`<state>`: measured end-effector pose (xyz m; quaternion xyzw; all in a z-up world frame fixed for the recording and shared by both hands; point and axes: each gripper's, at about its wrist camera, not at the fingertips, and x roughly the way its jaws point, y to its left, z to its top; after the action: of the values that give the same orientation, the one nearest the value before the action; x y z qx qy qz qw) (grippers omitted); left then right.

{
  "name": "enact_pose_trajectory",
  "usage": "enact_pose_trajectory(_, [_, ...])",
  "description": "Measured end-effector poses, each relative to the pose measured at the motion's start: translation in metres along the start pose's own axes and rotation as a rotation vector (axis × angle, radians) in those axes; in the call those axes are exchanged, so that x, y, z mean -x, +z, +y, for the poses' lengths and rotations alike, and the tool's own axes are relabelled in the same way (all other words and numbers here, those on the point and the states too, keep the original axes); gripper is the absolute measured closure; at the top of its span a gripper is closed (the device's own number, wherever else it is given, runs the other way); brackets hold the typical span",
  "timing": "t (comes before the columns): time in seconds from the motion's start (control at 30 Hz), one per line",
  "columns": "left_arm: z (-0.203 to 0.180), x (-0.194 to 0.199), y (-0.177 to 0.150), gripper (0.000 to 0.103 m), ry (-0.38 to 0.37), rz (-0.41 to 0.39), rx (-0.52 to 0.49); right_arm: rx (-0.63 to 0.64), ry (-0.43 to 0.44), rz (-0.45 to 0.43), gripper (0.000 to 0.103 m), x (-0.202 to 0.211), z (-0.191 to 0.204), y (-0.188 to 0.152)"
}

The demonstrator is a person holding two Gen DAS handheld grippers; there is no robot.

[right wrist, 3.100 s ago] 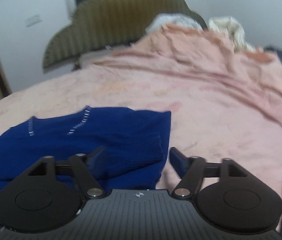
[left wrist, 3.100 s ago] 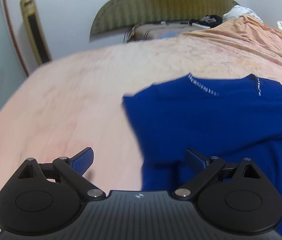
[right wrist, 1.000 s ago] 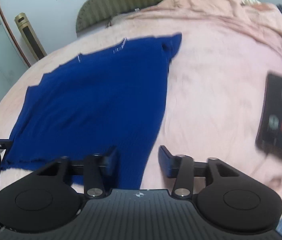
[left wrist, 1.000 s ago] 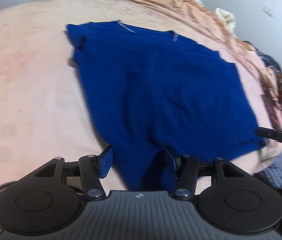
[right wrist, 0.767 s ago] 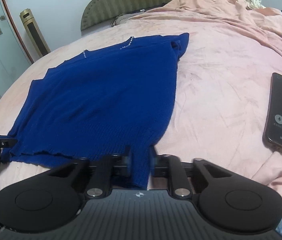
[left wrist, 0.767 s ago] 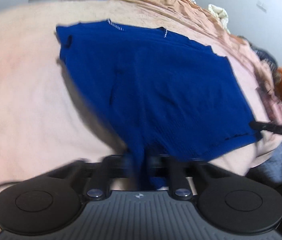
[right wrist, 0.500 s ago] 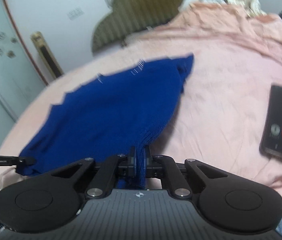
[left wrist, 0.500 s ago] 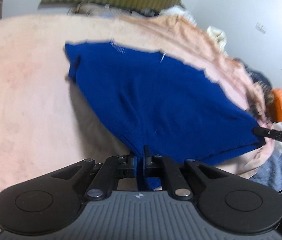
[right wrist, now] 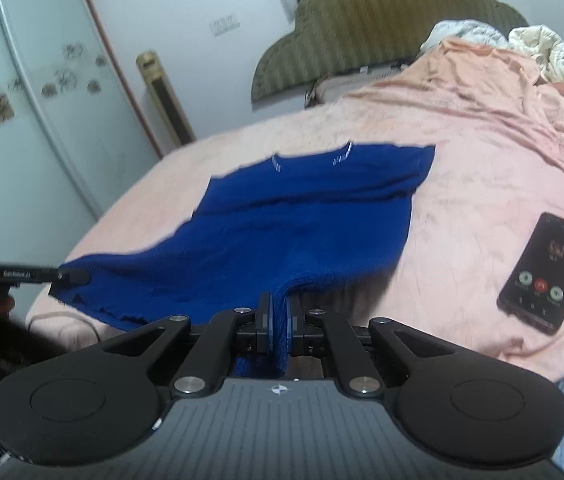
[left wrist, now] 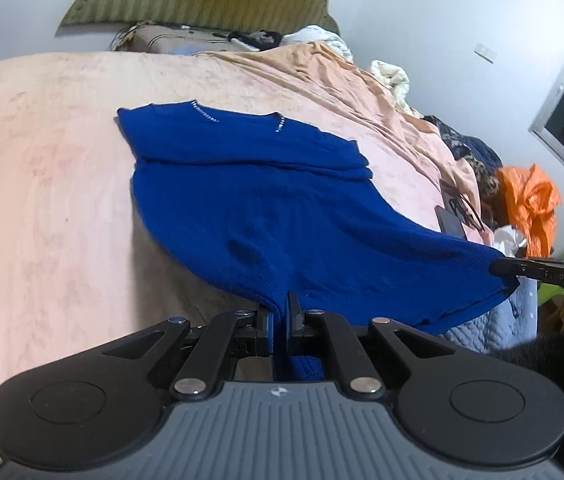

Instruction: Fold small clothes

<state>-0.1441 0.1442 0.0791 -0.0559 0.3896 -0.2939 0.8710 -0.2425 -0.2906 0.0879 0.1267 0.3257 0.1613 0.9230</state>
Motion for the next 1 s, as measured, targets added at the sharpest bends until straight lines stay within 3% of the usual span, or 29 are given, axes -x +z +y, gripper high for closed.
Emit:
enact_pose_trajectory(0.1, [0.009,-0.003,0.002,0.098,-0.002,-0.001,0.019,0.012,0.01,0.029,0.095,0.001,0.007,-0.002])
enact_pose_trajectory(0.27, [0.021,-0.011,0.024,0.098,-0.016,-0.044,0.06,-0.088,0.04,-0.039,0.095,-0.002,-0.007,0.011])
enact_pose_trajectory(0.57, [0.028,-0.035,0.108,0.098,0.014,-0.15,0.067,-0.229,0.057,-0.194,0.095,-0.044,-0.041,0.06])
enact_pose_trajectory(0.77, [0.042,-0.079,0.165,0.098,0.073,-0.143,0.07,-0.34,0.056,-0.275,0.095,-0.089,-0.077,0.103])
enact_pose_trajectory(1.0, [0.073,-0.16,0.222,0.098,0.145,-0.09,0.082,-0.422,0.03,-0.281,0.095,-0.164,-0.12,0.149])
